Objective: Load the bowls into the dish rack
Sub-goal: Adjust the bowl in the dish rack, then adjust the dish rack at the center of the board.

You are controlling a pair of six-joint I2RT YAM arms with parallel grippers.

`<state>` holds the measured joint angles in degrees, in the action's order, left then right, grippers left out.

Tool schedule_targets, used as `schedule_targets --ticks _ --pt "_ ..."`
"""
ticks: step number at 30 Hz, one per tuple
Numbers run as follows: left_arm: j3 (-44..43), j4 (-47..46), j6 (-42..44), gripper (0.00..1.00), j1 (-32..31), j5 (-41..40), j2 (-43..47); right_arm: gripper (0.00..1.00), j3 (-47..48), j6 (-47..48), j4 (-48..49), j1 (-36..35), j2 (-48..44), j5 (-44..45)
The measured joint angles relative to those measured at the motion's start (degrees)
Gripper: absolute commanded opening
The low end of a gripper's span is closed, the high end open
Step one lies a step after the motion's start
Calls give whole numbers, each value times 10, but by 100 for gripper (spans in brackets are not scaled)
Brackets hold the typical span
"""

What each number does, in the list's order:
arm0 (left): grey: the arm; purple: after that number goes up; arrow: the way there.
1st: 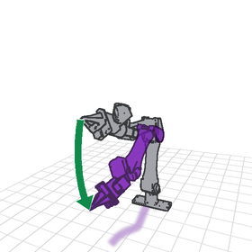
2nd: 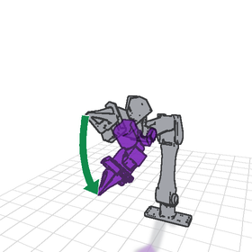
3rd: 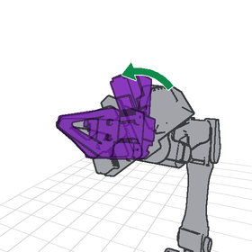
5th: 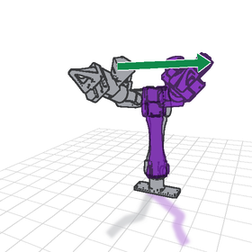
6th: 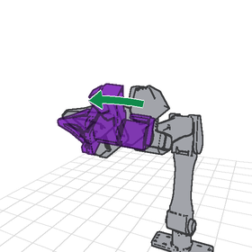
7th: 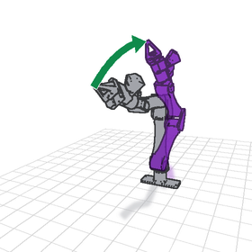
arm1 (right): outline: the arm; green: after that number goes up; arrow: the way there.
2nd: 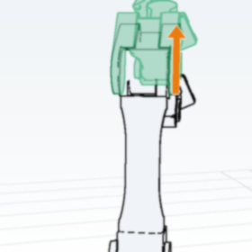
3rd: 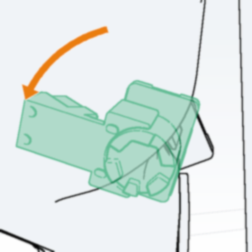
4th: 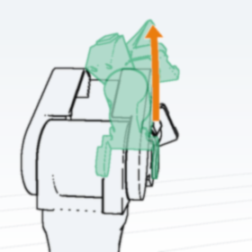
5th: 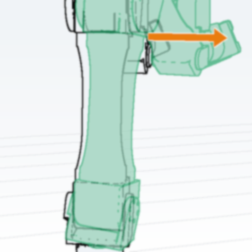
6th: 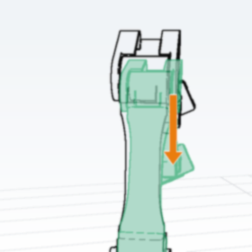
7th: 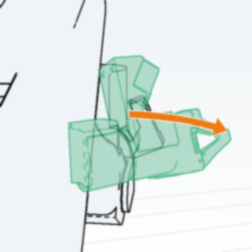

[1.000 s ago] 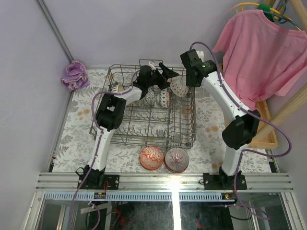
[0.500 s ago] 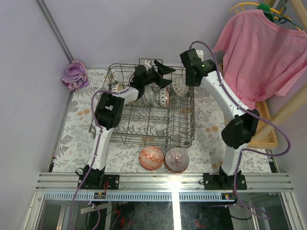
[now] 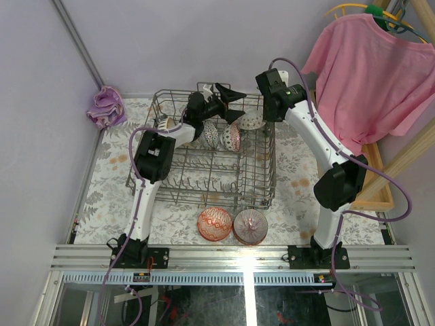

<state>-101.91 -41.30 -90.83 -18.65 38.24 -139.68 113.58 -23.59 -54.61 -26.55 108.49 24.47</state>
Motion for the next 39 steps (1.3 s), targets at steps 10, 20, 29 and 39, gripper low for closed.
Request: schedule_targets --ticks 10,20,29,39 --pt "9 -59 -8 100 -2 4 -11 0 0 -1 1 1 0 -2" --pt "10 -11 -11 100 -2 -5 6 0 0 -1 2 4 0 -7" --pt "6 -27 -59 100 -2 -8 6 0 0 -1 6 8 0 -15" --pt "-24 -84 -147 100 -2 -12 7 0 -7 -1 32 14 0 -19"
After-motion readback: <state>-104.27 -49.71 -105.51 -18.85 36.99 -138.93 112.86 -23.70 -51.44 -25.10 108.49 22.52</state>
